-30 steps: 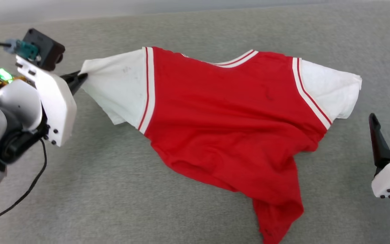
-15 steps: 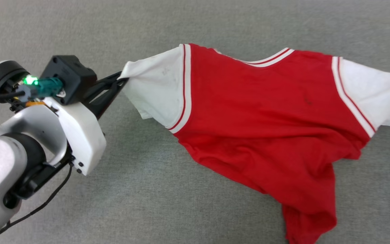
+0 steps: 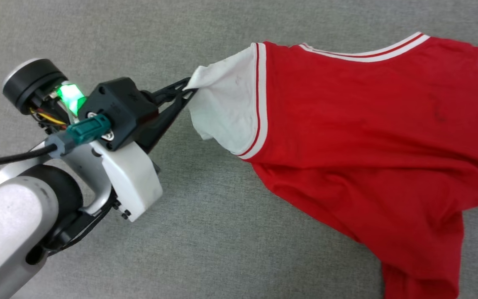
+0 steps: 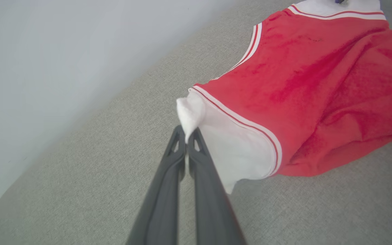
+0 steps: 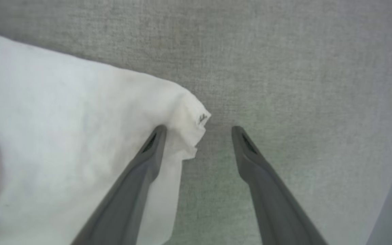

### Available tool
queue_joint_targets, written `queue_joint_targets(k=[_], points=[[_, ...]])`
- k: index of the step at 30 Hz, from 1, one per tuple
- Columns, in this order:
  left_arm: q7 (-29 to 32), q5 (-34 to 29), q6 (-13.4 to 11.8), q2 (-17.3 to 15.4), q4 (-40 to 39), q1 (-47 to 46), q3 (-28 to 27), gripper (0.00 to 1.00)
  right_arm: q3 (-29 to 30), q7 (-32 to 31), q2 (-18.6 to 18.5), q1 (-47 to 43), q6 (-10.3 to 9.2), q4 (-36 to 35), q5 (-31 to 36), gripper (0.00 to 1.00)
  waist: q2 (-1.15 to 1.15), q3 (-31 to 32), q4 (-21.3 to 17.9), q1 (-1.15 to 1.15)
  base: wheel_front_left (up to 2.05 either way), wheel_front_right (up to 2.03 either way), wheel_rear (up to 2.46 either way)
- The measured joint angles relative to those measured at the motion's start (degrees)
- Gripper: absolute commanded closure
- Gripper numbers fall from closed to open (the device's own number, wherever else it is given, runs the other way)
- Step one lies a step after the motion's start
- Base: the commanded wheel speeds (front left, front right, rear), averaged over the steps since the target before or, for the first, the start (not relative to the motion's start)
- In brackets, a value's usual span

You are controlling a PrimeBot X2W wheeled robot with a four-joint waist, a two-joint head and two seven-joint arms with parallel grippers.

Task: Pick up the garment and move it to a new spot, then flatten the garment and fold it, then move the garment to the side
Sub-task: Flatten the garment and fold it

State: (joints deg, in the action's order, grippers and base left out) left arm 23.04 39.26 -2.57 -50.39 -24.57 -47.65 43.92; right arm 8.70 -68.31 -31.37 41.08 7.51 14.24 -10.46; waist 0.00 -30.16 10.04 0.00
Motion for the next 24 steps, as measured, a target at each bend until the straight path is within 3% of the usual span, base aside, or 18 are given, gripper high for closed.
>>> queue_joint_targets(k=[2, 6, 7, 8, 14, 18, 24], points=[[-0.08, -0.41, 0.04, 0.86, -0.26, -0.4, 0.47, 1.0, 1.64, 1.13, 1.66, 0.02, -0.01, 1.41, 0.38, 0.0, 0.0, -1.06, 0.97, 0.0, 0.0, 0.0, 0.0], [-0.63, 0.23, 0.34, 2.08, -0.63, -0.45, 0.65, 1.0, -0.55, 2.69, 0.77, -0.54, -0.14, 1.69, -0.05, 0.0, 0.0, -1.67, 1.76, 0.01, 0.0, 0.0, 0.0], [-0.59, -0.45, 0.34, 1.89, -0.51, -0.6, 0.76, 1.0, -1.2, 2.87, 0.3, -0.64, -0.16, 1.65, -0.44, 0.34, 0.0, -1.72, 1.82, 0.01, 0.0, 0.0, 0.0], [-0.54, -1.32, 0.31, 1.63, -0.31, -0.88, 0.91, 1.0, -1.86, 3.28, -0.04, -0.69, -0.16, 1.68, -0.68, 1.0, 0.0, -1.67, 1.81, 0.0, 0.0, 0.0, 0.0], [-1.12, -1.47, -0.09, 2.14, 1.05, -0.51, 1.63, 1.0, -3.15, 8.15, -0.7, -1.22, 0.02, 2.86, -1.59, 1.0, 0.0, 0.08, 1.45, 0.0, 0.0, 0.0, 0.0], [-2.66, -1.7, -2.56, 0.66, 2.65, 0.73, -0.04, 1.0, -1.89, 15.45, -0.48, -0.68, 0.01, 2.74, -2.91, 1.0, 0.0, 3.98, 0.36, 0.0, 0.0, 0.0, 0.0], [-4.8, -0.68, -5.2, -2.53, 3.11, 3.18, -2.82, 1.0, -4.43, 23.07, -3.75, 0.14, 0.01, -0.21, -5.97, 1.0, 0.0, 10.31, -2.21, 0.0, 0.0, 0.0, 0.0]])
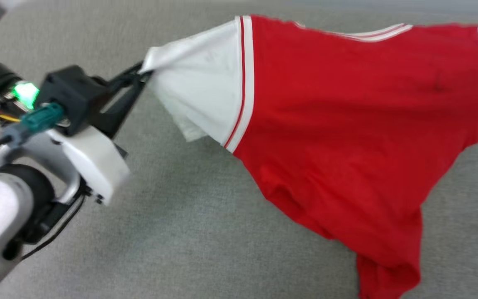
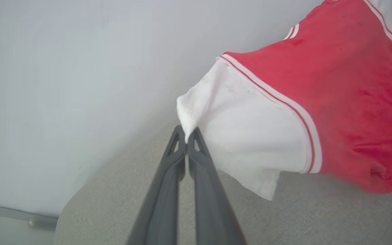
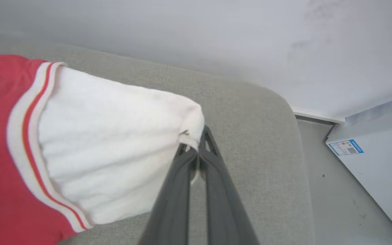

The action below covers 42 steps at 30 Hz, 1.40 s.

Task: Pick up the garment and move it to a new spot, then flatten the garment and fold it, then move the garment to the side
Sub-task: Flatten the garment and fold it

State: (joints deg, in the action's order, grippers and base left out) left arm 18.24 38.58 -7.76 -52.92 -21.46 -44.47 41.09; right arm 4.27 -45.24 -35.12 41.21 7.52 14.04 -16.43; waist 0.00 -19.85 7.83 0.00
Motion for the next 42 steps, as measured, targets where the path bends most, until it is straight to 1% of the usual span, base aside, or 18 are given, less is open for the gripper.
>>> queue_joint_targets(k=[5, 8, 9, 14, 20, 25, 27, 30, 32, 34, 37, 40, 42], points=[[-2.85, -0.01, -2.58, -2.31, -1.1, 0.82, -3.28, 1.0, -1.7, 5.53, -2.46, 0.41, 0.0, -3.74, -2.9, 1.0, 0.0, 4.54, -2.11, 0.0, 0.0, 0.0, 0.0], [-4.72, -0.23, -3.93, -3.64, -1.87, 0.83, -5.54, 1.0, -2.16, 8.01, -3.2, 0.82, 0.0, -6.32, -4.74, 1.0, 0.0, 7.11, -3.33, 0.0, 0.0, 0.0, 0.0], [-6.41, -0.74, -5.11, -4.35, -2.24, 0.69, -7.4, 1.0, -2.66, 9.53, -3.44, 1.13, 0.0, -8.36, -5.22, 1.0, 0.0, 8.66, -4.13, 0.0, 0.0, 0.0, 0.0], [-8.06, -0.58, -6.6, -6.83, -3.12, 0.53, -10.82, 1.0, -3.47, 12.61, -4.5, 3.05, 0.0, -14.15, -5.2, 1.0, 0.0, 11.62, -6.31, 0.01, 0.0, 0.0, 0.0], [-10.9, -0.63, -8.24, -9.18, -4.61, -1.23, -15.45, 1.0, -2.61, 14.43, -4.86, 5.88, 0.0, -18.22, -5.81, 1.0, 0.0, 12.72, -8.44, 0.01, 0.0, 0.0, 0.0], [-11.39, -1.02, -8.84, -10.83, -5.08, -3.93, -18.15, 1.0, -1.48, 14.84, -4.42, 8.33, 0.0, -19.8, -6.14, 1.0, 0.0, 10.8, -9.08, 0.01, 0.0, 0.0, 0.0], [-11.73, -0.94, -8.1, -10.59, -4.95, -5.8, -18.8, 1.0, -1.12, 15.34, -4.23, 9.89, 0.0, -19.83, -6.09, 1.0, 0.0, 9.56, -9.29, 0.01, 0.0, 0.0, 0.0], [-11.67, -1.13, -6.28, -10.07, -3.56, -9.63, -19.09, 1.0, 0.49, 15.81, -1.14, 13.17, -0.01, -18.62, -7.59, 1.0, 0.0, 7.26, -9.56, 0.0, 0.0, 0.0, 0.0], [-11.27, -1.36, -4.78, -9.59, -1.74, -12.82, -19.03, 1.0, 0.05, 16.25, -0.93, 15.39, 0.01, -18.04, -6.79, 1.0, 0.0, 5.42, -9.72, 0.0, 0.0, 0.0, 0.0], [-10.79, -1.44, -2.99, -8.4, 0.41, -16.33, -18.6, 1.0, -0.09, 16.8, -0.62, 18.17, 0.0, -16.79, -6.16, 1.0, 0.0, 3.48, -9.83, 0.0, 0.0, 0.0, 0.0], [-10.85, -2.34, -0.54, -5.45, 5.44, -22.8, -17.5, 1.0, -1.09, 17.83, -0.14, 22.96, 0.0, -13.84, -5.09, 1.0, 0.0, 0.25, -9.93, 0.0, 0.0, 0.0, 0.0], [-11.66, -4.49, 1.79, -1.75, 11.61, -30.07, -15.9, 1.0, -1.38, 19.76, 0.7, 28.42, 0.01, -9.7, -4.2, 1.0, 0.0, -3.08, -9.9, -0.01, 0.0, 0.0, 0.0], [-12.41, -5.94, 3.78, 0.71, 16.33, -35.16, -14.88, 1.0, -1.42, 21.23, 1.45, 32.25, 0.0, -6.65, -3.49, 1.0, 0.0, -5.32, -9.87, -0.01, 0.0, 0.0, 0.0]])
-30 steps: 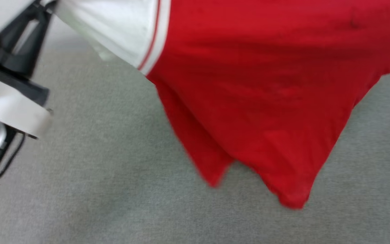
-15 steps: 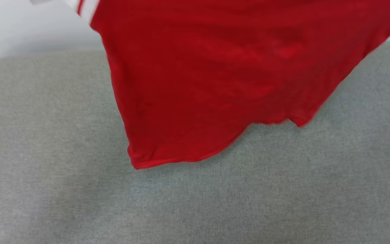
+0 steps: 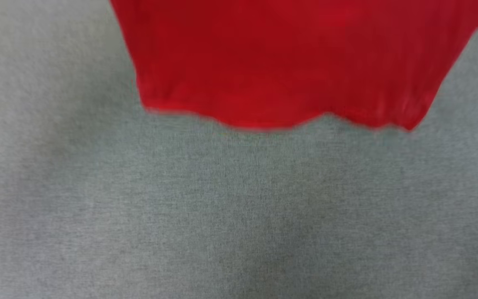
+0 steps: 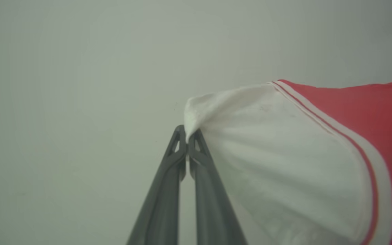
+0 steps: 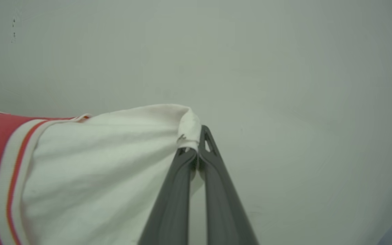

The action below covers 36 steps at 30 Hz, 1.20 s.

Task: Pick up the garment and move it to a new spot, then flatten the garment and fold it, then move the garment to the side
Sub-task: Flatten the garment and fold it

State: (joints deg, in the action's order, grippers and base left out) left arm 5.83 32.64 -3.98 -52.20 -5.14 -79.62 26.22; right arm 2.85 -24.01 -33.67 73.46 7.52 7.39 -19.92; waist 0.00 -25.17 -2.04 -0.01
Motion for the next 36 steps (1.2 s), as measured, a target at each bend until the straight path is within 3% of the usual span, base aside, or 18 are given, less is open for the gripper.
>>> queue_joint_targets(k=[7, 13, 18, 27, 36], points=[[-4.66, -3.94, 3.3, 7.9, 15.61, -14.41, 2.21, 1.0, -1.52, 6.35, 1.76, 11.73, 0.01, 10.55, 5.39, 1.0, 0.0, -6.48, 0.15, -0.01, 0.0, 0.0, 0.0], [-11.67, -6.19, 3.34, 14.0, 26.77, -22.09, 2.82, 1.0, 1.23, 13.44, 4.7, 21.99, 0.01, 20.61, 11.36, 1.0, 0.0, -11.58, 0.77, -0.01, 0.0, 0.0, 0.0], [-17.16, -6.39, 3.74, 18.09, 33.44, -22.84, 3.83, 1.0, 4.48, 19.15, 8.68, 23.54, 0.0, 27.41, 14.69, 1.0, 0.0, -14.24, 1.57, -0.01, 0.0, 0.0, 0.0], [-20.64, -4.98, 4.48, 22.97, 37.82, -7.97, 6.27, 1.0, 2.98, 25.74, 12.88, 10.71, 0.0, 35.41, 13.11, 1.0, 0.0, -12.71, 2.51, 0.0, 0.0, 0.0, 0.0], [-20.74, -1.91, 2.87, 23.25, 30.2, 19.12, 6.7, 1.0, -3.53, 26.38, 11.88, -9.61, 0.0, 33.71, 2.85, 1.0, 0.0, -5.76, 2.89, 0.01, 0.0, 0.0, 0.0]])
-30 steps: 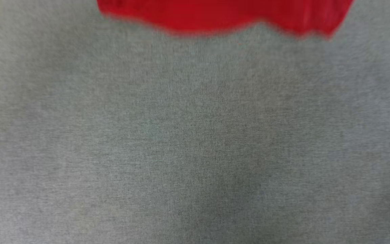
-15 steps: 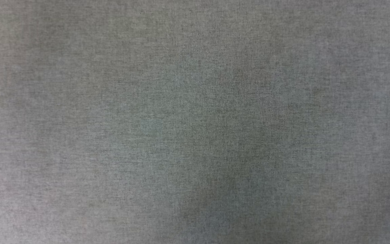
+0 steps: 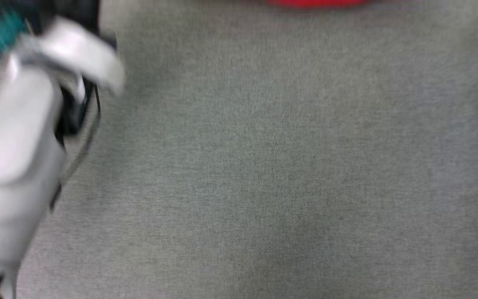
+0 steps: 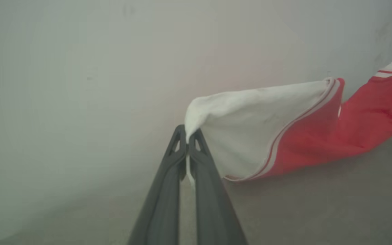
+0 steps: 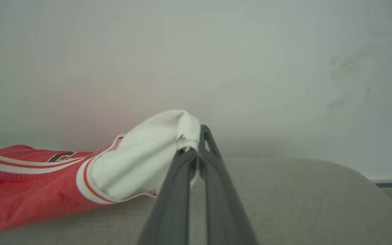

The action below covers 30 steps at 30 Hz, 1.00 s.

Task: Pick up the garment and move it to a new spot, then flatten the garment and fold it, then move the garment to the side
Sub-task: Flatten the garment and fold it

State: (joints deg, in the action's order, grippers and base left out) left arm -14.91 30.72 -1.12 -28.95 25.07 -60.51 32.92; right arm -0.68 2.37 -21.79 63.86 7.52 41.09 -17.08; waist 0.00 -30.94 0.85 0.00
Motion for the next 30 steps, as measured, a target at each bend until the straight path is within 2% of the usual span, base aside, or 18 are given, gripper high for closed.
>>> queue_joint_targets(k=[3, 10, 16, 20, 26, 30], points=[[0.13, 1.11, -0.49, -1.34, -1.6, 9.02, 1.24, 1.0, -2.43, -1.49, -1.81, -9.1, 0.0, -3.16, -5.19, 1.0, 0.0, 3.22, 0.17, 0.0, 0.0, 0.0, 0.0], [3.11, 3.04, -2.09, -4.45, -7.5, 26.41, 5.12, 1.0, -7.12, -5.49, -8.71, -29.45, 0.01, -13.89, -14.82, 1.0, 0.0, 10.86, 0.54, 0.02, 0.0, 0.0, 0.0], [4.86, 5.59, -4.69, -7.08, -11.91, 36.69, 5.87, 1.0, -6.64, -7.55, -13.51, -42.33, 0.02, -19.95, -18.75, 1.0, 0.0, 15.76, 0.83, 0.02, 0.0, 0.0, 0.0], [4.95, 6.94, -6.78, -9.12, -13.34, 40.84, 4.94, 1.0, -6.26, -8.57, -16.3, -48.28, 0.02, -22.23, -18.55, 1.0, 0.0, 18.21, 0.7, 0.02, 0.0, 0.0, 0.0], [5.67, 11.36, -8.16, -11.65, -16.56, 47.19, 3.05, 1.0, -5.92, -12.47, -17.41, -56.65, 0.02, -26.86, -21.51, 1.0, 0.0, 21.57, 0.4, 0.02, 0.0, 0.0, 0.0], [6.77, 13.15, -9.26, -13.93, -19.73, 53.49, 3.44, 1.0, -6.66, -16.59, -19.54, -63.88, 0.02, -31.47, -23.6, 1.0, 0.0, 23.34, -0.21, 0.02, 0.0, 0.0, 0.0]])
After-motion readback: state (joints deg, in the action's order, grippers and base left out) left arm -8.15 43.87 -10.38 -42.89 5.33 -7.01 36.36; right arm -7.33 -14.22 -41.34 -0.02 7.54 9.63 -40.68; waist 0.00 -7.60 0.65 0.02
